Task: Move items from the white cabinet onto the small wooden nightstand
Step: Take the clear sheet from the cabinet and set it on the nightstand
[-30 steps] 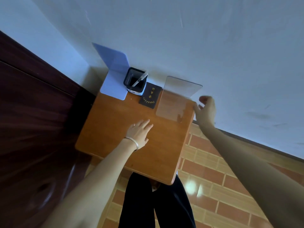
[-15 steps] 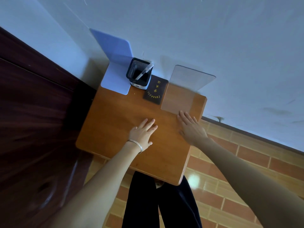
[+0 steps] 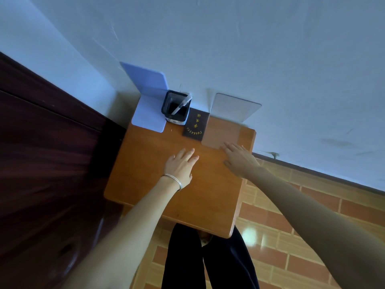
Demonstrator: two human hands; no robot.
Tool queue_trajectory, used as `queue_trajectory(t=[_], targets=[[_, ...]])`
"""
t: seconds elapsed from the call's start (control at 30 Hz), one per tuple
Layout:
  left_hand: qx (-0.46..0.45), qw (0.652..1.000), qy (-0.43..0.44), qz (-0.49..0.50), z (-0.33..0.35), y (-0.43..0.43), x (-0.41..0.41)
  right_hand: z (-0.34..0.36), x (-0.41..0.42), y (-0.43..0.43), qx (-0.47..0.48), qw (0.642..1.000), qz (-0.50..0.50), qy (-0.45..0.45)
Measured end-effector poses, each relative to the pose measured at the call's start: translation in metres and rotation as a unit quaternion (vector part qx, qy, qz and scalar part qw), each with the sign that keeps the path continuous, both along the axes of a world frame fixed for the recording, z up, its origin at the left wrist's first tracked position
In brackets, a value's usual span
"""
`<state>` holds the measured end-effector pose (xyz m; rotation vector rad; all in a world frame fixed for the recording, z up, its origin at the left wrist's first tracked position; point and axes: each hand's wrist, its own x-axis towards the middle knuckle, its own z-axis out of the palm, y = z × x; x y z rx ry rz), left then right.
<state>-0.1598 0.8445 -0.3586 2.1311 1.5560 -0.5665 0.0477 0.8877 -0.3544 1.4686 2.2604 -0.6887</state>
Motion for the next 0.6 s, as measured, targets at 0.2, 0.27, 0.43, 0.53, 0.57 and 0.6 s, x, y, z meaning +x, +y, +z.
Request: queue_trajectory(t=[0.2, 0.27, 0.43, 0.53, 0.57, 0.6], targets=[[0.100, 0.995, -0.003, -0.030, 0.078, 0.042, -0.010, 0.073, -0.011, 0.012, 0.093, 0.996, 0.012, 0.012], [0.128, 0.991, -0.007, -0.039, 0.109, 0.053, -0.015, 0.103, -0.011, 0.016, 0.120, 0.992, 0.008, 0.021], [0.195, 0.978, -0.035, -0.068, 0.187, 0.069, -0.024, 0.187, -0.005, 0.016, 0.183, 0.983, -0.015, 0.018], [0.242, 0.964, -0.073, -0.084, 0.232, 0.072, -0.026, 0.238, 0.007, 0.008, 0.224, 0.973, -0.052, 0.024], [0.266, 0.955, -0.098, -0.092, 0.246, 0.073, -0.025, 0.254, 0.012, 0.004, 0.241, 0.968, -0.064, 0.025], [0.290, 0.944, -0.119, -0.102, 0.259, 0.075, -0.023, 0.269, 0.017, 0.001, 0.259, 0.963, -0.074, 0.025]])
